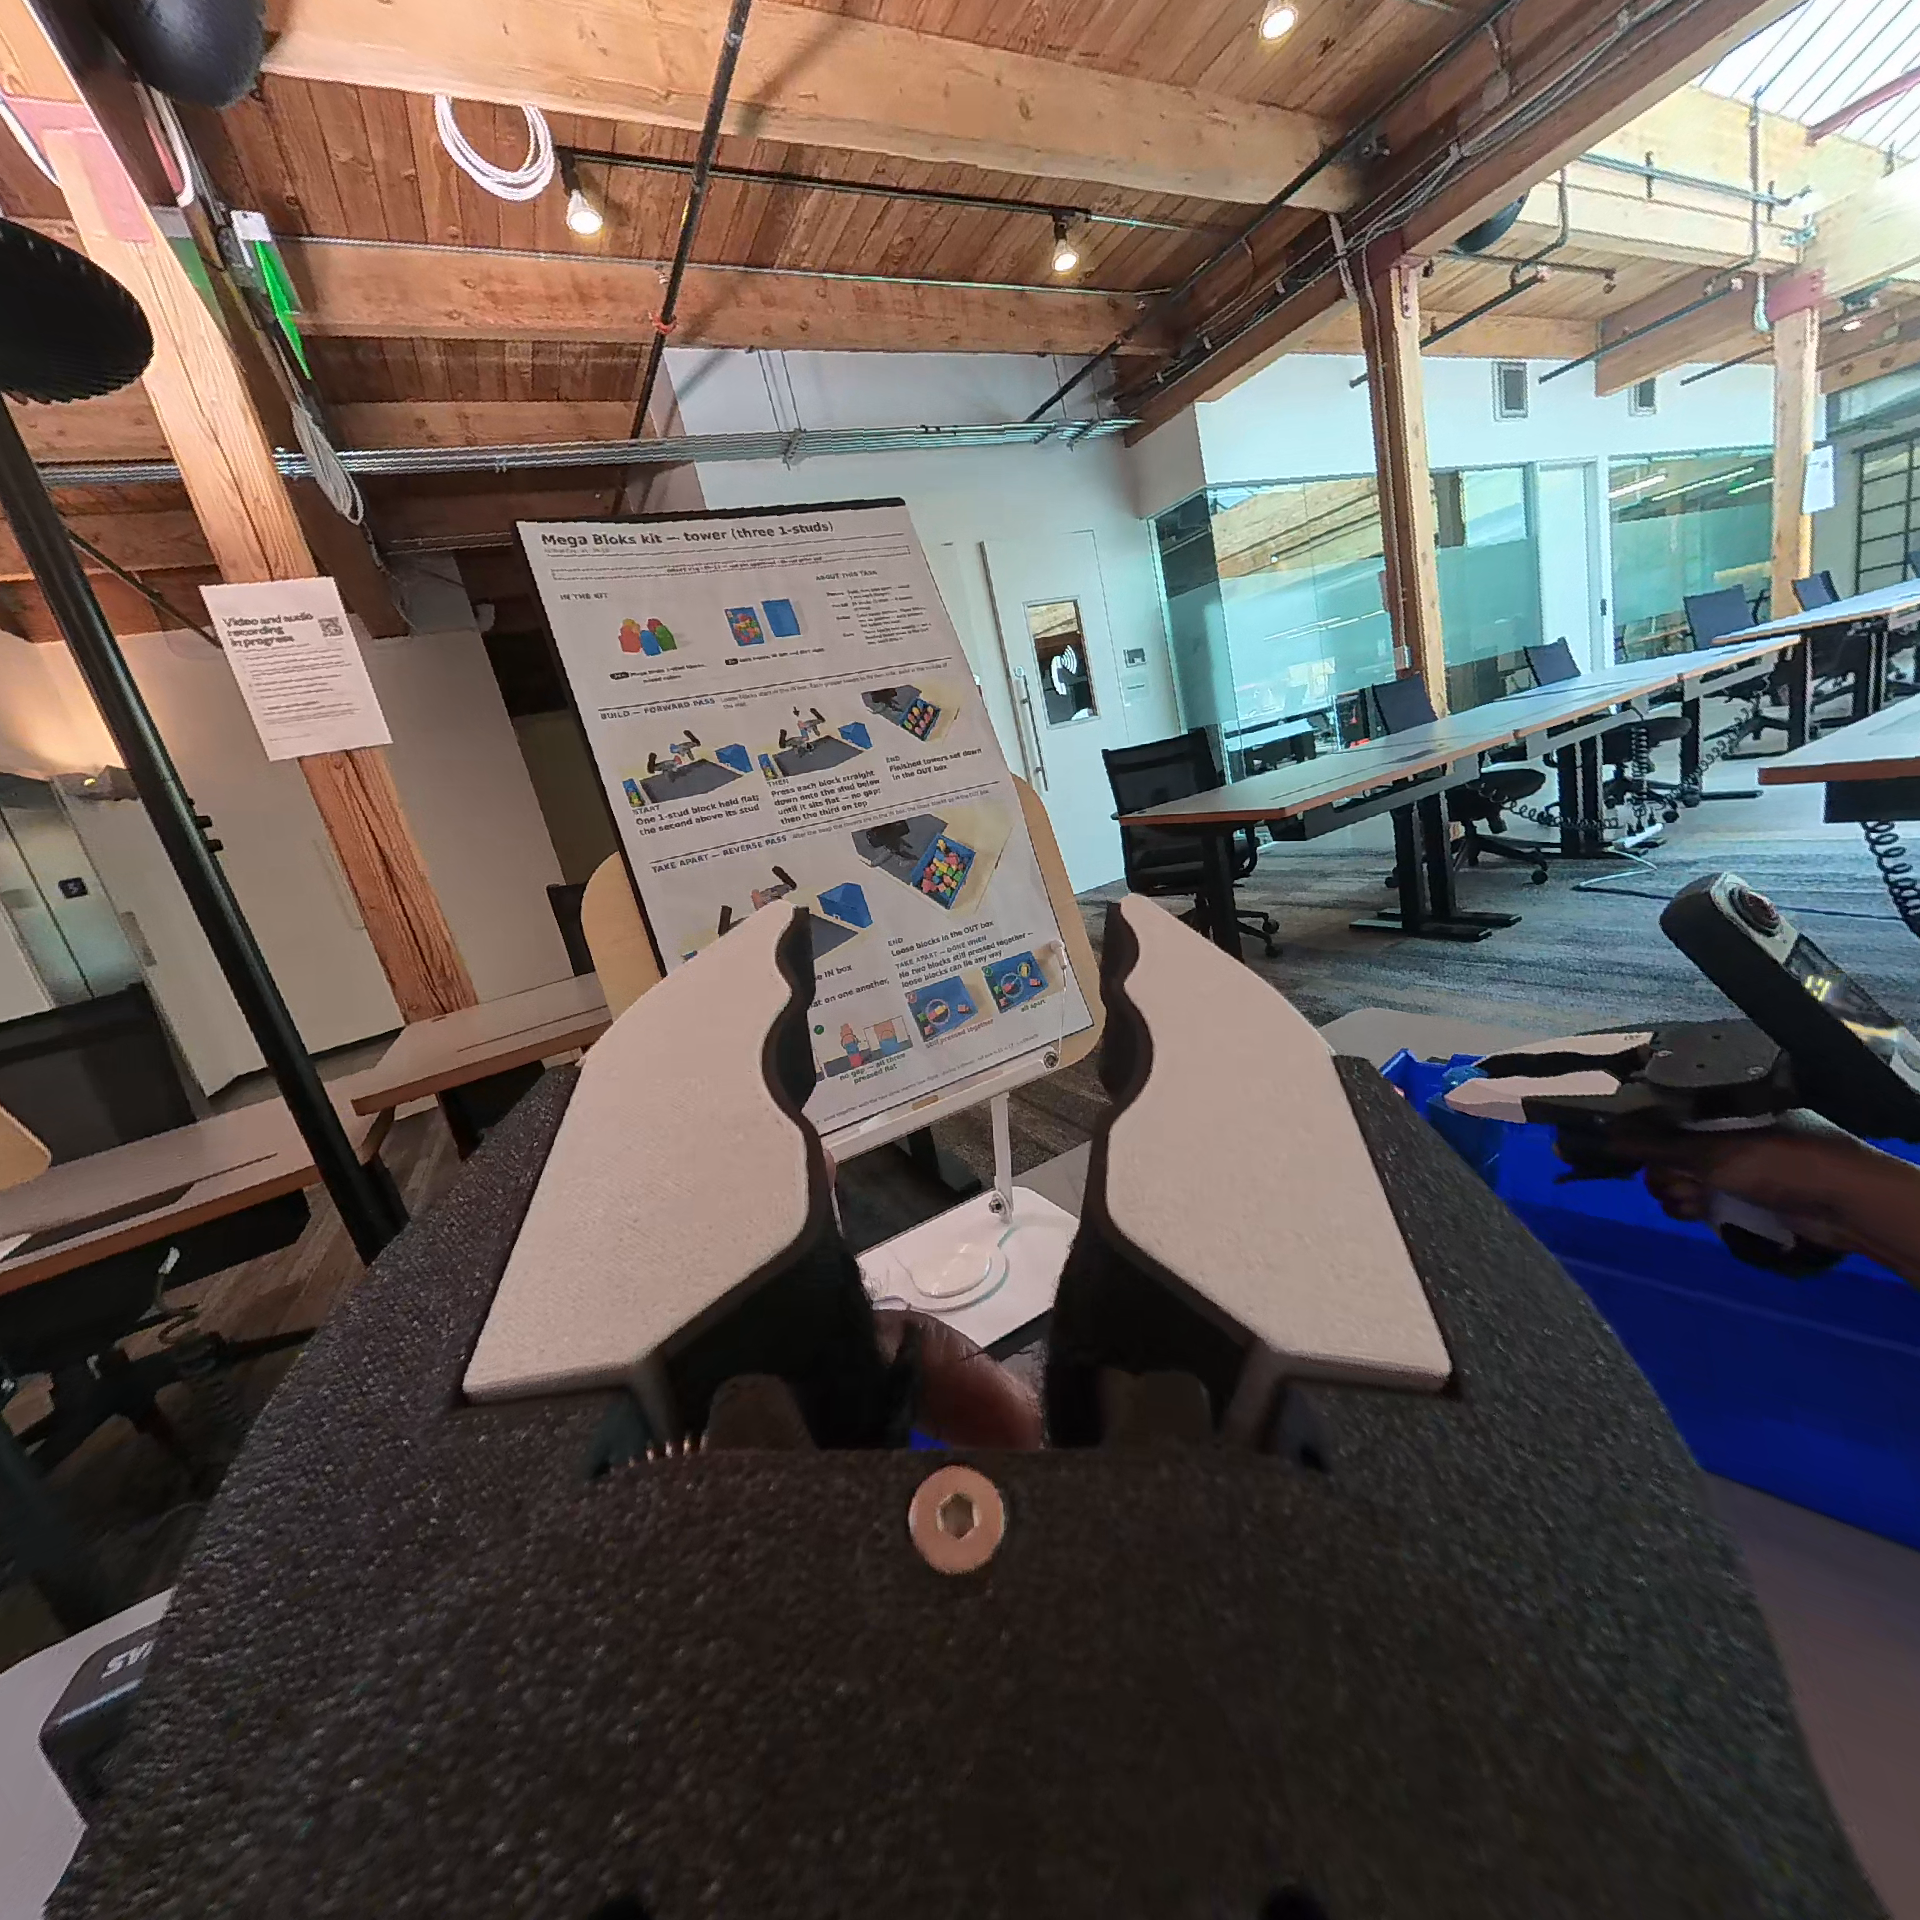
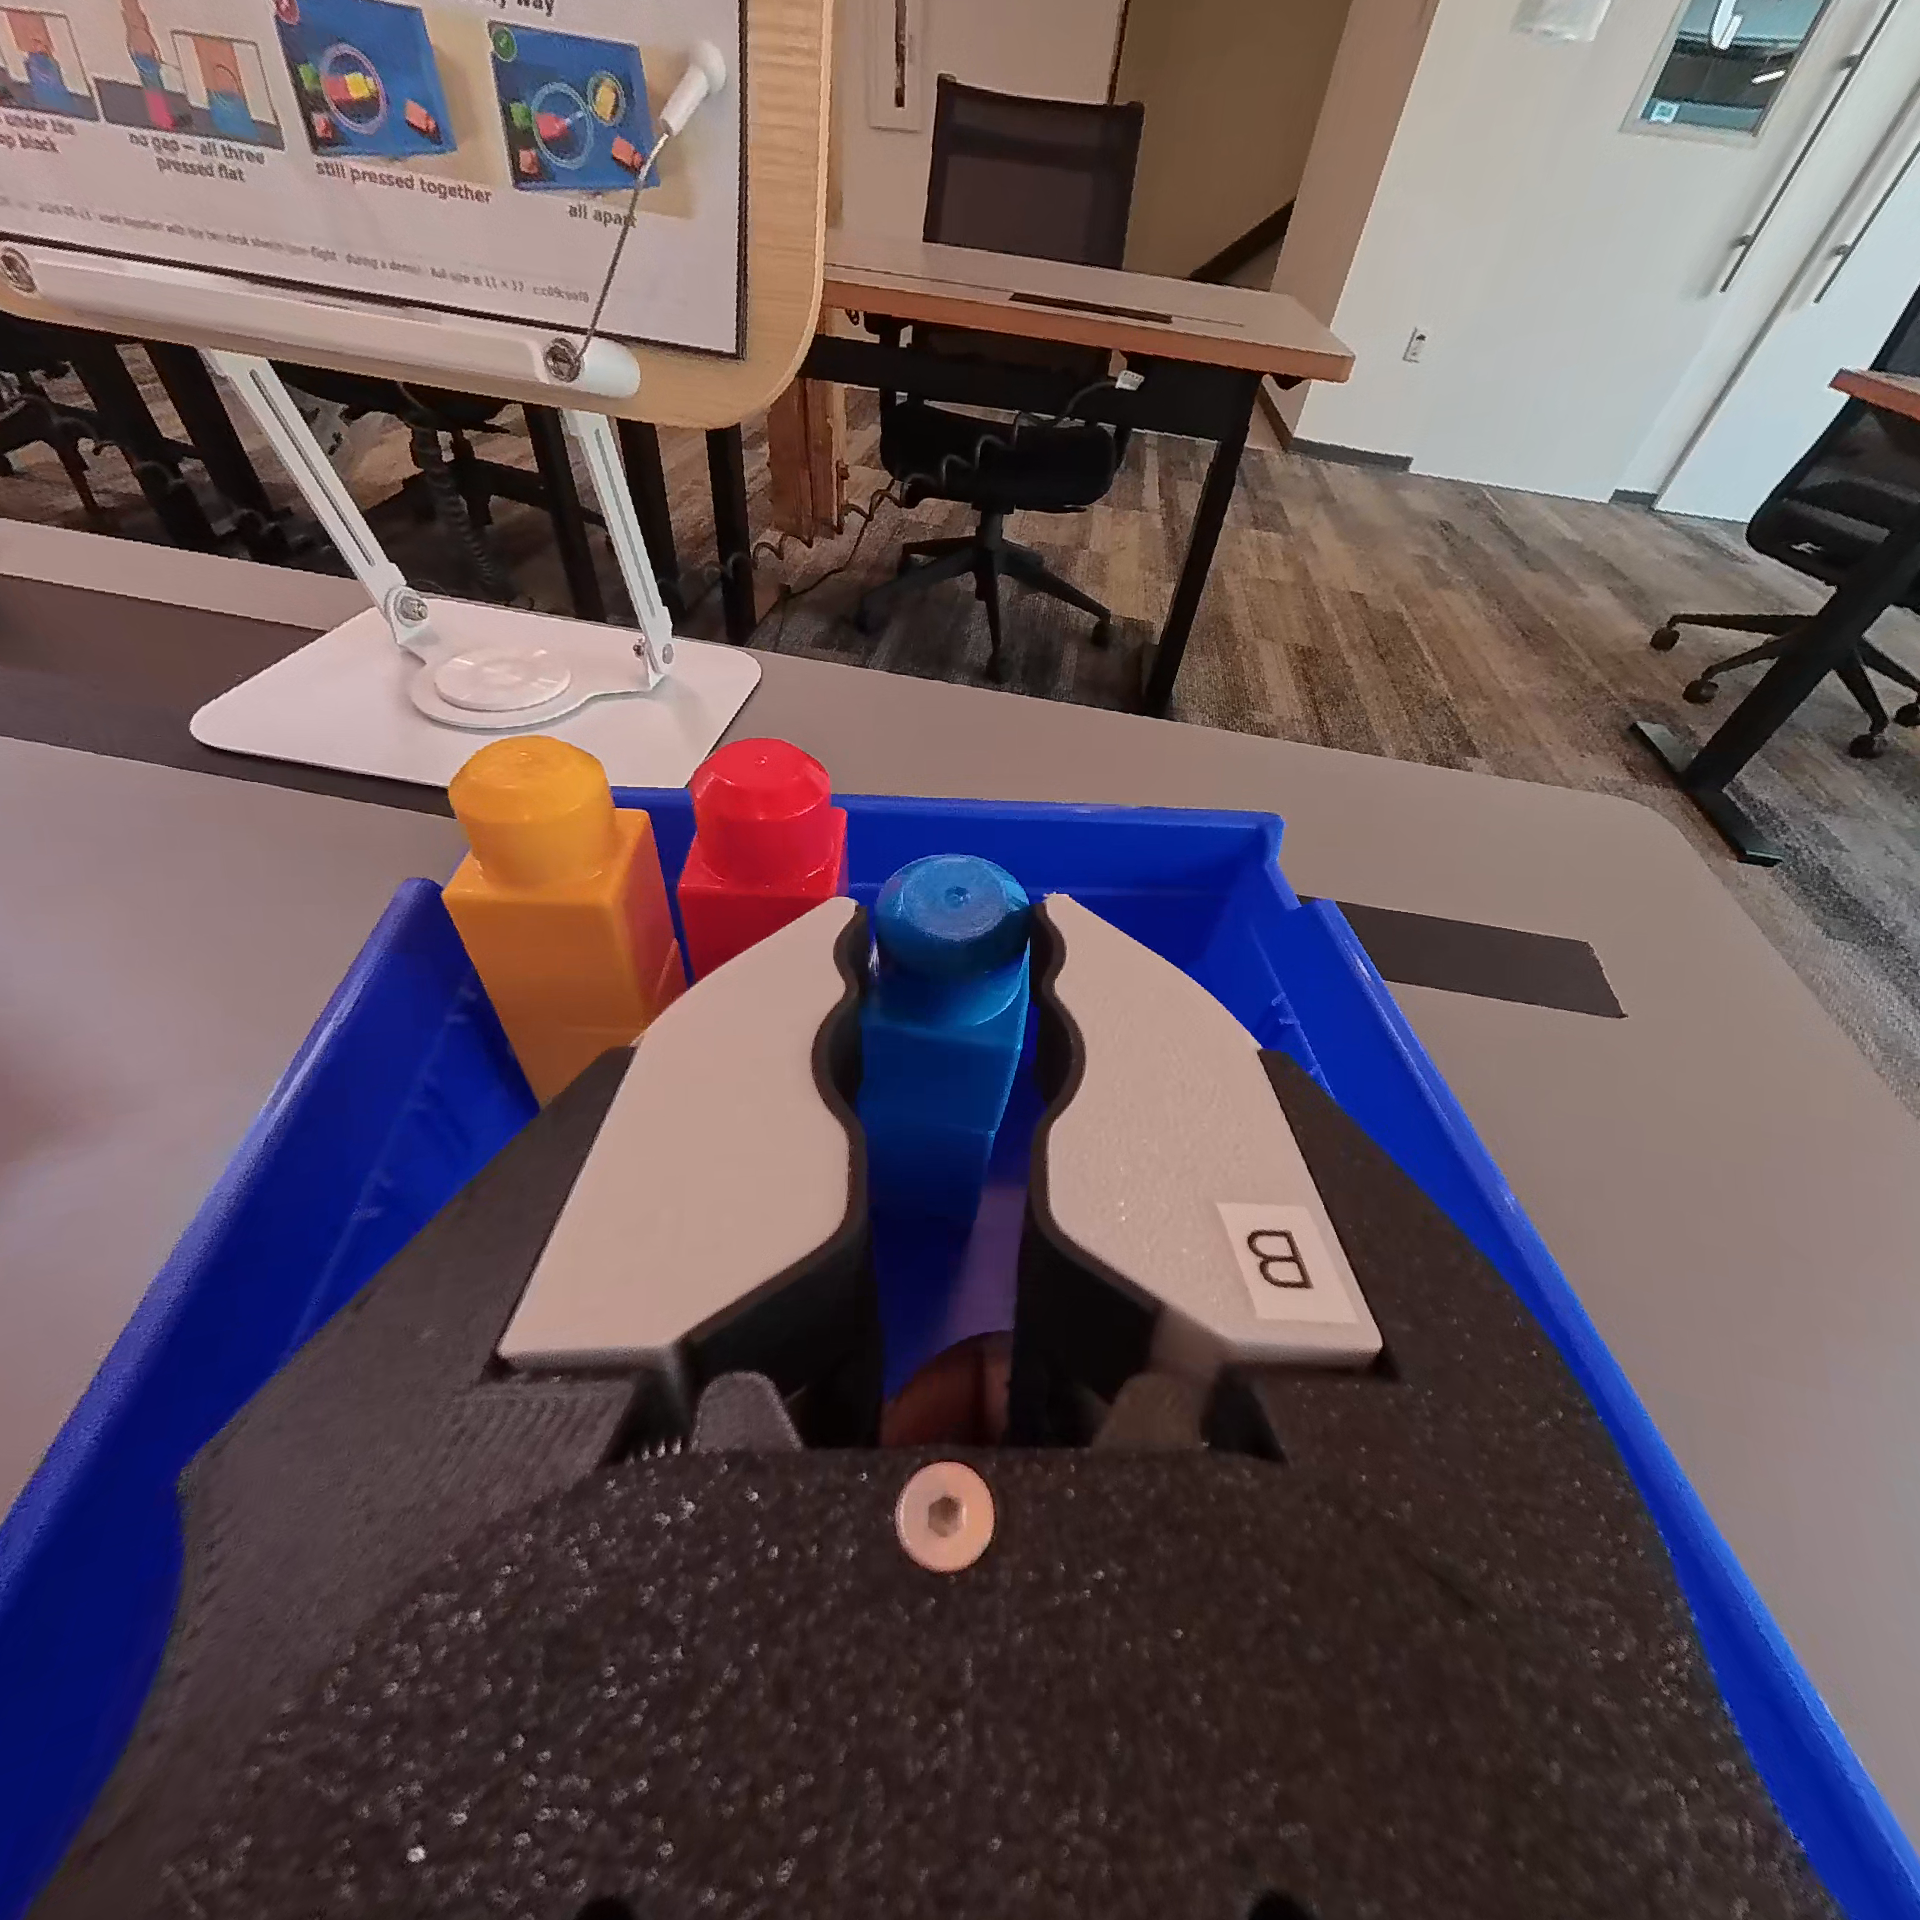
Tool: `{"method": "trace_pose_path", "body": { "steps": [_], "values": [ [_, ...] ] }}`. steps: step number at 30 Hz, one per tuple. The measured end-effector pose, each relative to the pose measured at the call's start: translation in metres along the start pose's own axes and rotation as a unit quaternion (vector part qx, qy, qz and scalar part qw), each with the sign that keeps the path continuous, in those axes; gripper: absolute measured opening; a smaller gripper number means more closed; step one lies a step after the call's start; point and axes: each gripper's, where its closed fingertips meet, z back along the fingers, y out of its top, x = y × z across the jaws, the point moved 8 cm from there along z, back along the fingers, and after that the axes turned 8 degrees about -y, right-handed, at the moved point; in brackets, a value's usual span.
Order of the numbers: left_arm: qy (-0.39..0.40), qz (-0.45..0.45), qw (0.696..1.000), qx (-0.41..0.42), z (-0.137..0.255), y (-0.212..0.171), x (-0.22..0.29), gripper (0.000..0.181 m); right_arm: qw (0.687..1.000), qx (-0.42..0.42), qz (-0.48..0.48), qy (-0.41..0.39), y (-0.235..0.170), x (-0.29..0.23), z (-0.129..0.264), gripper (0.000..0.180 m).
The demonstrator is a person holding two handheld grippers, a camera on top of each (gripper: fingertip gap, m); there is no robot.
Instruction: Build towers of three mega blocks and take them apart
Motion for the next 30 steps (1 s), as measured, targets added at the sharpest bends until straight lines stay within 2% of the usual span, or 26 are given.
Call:
{"method": "trace_pose_path", "body": {
  "steps": [30],
  "values": [
    [-0.007,-0.005,1.0,-0.029,-0.0029,-0.0044,0.0013,0.053,1.0,-0.014,0.002,0.004,-0.0019,-0.0003,-0.0002,0.033]
  ]
}}
